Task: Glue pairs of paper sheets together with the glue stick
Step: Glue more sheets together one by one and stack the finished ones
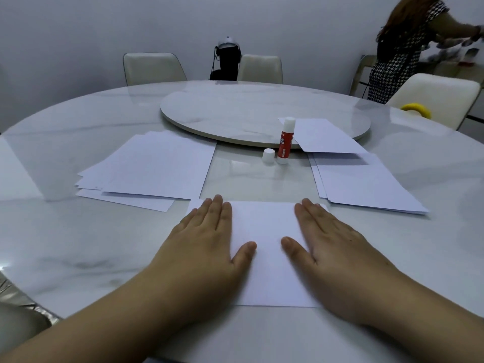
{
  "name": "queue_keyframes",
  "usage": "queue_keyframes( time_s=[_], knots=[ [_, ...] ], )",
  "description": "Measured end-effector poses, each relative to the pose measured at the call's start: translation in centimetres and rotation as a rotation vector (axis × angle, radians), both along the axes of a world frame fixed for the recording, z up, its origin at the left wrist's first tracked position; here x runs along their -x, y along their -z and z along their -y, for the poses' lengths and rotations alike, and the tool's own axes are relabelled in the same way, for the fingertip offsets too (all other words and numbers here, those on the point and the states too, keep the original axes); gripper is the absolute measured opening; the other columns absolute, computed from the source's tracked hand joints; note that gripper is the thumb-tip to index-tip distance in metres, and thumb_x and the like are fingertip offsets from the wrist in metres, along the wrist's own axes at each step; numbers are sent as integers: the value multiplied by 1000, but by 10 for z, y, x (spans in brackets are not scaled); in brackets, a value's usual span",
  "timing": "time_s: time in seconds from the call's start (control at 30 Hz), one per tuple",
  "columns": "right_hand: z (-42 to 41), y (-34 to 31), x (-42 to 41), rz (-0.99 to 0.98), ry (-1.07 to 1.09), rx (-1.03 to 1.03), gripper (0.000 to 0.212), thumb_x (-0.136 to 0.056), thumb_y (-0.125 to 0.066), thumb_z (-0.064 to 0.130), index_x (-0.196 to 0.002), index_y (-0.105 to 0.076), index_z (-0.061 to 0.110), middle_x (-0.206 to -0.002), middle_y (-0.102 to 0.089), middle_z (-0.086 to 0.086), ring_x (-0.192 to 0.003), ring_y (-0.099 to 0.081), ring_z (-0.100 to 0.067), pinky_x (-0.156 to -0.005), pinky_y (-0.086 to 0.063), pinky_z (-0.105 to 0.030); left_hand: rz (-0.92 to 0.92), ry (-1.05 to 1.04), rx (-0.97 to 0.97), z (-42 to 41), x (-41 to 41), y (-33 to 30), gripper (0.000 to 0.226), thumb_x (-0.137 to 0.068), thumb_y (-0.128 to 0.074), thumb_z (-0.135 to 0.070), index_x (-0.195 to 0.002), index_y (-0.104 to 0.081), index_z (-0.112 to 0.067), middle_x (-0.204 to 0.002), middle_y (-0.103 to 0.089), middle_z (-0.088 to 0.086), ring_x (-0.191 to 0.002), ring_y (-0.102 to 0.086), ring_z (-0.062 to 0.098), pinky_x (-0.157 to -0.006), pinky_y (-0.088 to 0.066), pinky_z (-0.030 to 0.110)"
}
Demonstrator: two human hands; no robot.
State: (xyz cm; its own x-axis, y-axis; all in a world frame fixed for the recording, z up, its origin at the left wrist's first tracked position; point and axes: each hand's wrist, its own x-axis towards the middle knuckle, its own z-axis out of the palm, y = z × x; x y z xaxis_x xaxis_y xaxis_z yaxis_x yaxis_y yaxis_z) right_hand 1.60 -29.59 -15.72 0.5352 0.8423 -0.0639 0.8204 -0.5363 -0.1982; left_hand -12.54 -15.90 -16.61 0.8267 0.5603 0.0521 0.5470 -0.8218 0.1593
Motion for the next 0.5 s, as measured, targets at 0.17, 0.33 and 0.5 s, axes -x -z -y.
queue_keyframes(
  time_s=[0.17,0.33,0.5],
  knots=[
    [6,2,2,25,26,-3,74,-92,-8,63,-152,15,27,-159,21,13,-144,19,0,-111,12,-18,-7,-23,-12,-8,17,0,71,-92,-9,-57,-149,17,-23,-156,22,-8,-140,20,1,-108,14,19],
    [14,1,-2,10,45,2,70,-92,-5,61,-151,17,31,-158,23,17,-142,19,4,-108,13,-16,-9,3,-7,-11,26,0,66,-92,-6,-54,-147,20,-29,-153,25,-15,-126,27,-10,-104,18,16],
    [17,4,0,24,80,-12,83,-80,2,69,-151,18,28,-158,23,14,-144,20,0,-112,10,-22,8,-41,-15,-9,26,1,70,-92,-8,-57,-148,18,-25,-154,22,-14,-125,24,-10,-105,16,17]
  ],
)
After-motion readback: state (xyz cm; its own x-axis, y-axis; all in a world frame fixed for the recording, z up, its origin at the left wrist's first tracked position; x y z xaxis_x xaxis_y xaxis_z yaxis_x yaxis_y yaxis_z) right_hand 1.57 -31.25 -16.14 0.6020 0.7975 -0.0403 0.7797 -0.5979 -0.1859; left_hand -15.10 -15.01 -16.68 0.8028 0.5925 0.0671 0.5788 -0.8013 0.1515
